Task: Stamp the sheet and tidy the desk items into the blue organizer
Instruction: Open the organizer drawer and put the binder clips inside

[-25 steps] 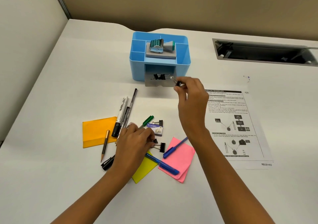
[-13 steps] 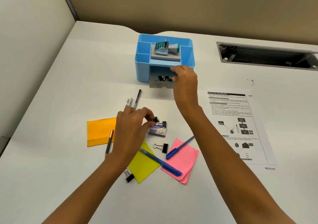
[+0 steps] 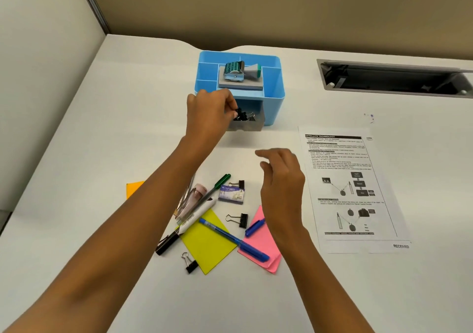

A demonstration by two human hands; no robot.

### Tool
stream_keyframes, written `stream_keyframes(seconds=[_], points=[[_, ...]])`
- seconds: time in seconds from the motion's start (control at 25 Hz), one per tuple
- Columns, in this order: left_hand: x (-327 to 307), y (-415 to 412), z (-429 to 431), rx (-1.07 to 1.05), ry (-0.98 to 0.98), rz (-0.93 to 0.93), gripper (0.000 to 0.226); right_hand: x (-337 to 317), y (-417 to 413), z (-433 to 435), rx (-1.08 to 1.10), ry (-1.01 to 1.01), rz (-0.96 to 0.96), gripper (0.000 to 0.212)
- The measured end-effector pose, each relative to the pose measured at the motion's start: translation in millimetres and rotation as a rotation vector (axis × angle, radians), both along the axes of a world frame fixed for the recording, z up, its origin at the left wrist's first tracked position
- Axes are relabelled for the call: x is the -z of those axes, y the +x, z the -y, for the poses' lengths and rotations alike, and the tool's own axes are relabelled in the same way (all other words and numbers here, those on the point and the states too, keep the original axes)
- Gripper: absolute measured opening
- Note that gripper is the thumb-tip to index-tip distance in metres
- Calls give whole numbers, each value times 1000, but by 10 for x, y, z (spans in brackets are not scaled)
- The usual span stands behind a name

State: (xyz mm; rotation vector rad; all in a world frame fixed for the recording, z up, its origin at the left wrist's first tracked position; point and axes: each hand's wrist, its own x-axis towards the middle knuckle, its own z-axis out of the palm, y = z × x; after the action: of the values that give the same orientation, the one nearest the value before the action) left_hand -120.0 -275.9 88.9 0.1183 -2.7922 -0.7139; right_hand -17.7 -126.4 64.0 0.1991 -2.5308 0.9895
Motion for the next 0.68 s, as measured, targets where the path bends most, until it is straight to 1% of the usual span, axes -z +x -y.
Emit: stream_keyframes(seconds=[0.08, 0.2, 0.28, 0.36, 0.48, 0.6, 0.68], points=[[22, -47, 6, -10, 10, 8, 16, 23, 130, -46, -3, 16, 8, 28], [31, 72, 18, -79, 52, -77, 18, 99, 244, -102, 8, 30, 41, 30], [30, 264, 5, -96, 51, -153, 13, 149, 301, -121, 14, 38, 72, 33], [63, 525, -42, -98, 30, -173, 8, 191, 373, -132, 3, 54, 95, 32], [245, 896, -151, -47, -28, -78, 6, 272, 493, -146, -61, 93, 121, 24], [449, 1028, -216, 22, -80, 31, 5, 391, 617, -181, -170, 137, 134, 15], [489, 1007, -223, 34, -101, 80, 7, 467, 693, -202, -259, 156, 212, 26]])
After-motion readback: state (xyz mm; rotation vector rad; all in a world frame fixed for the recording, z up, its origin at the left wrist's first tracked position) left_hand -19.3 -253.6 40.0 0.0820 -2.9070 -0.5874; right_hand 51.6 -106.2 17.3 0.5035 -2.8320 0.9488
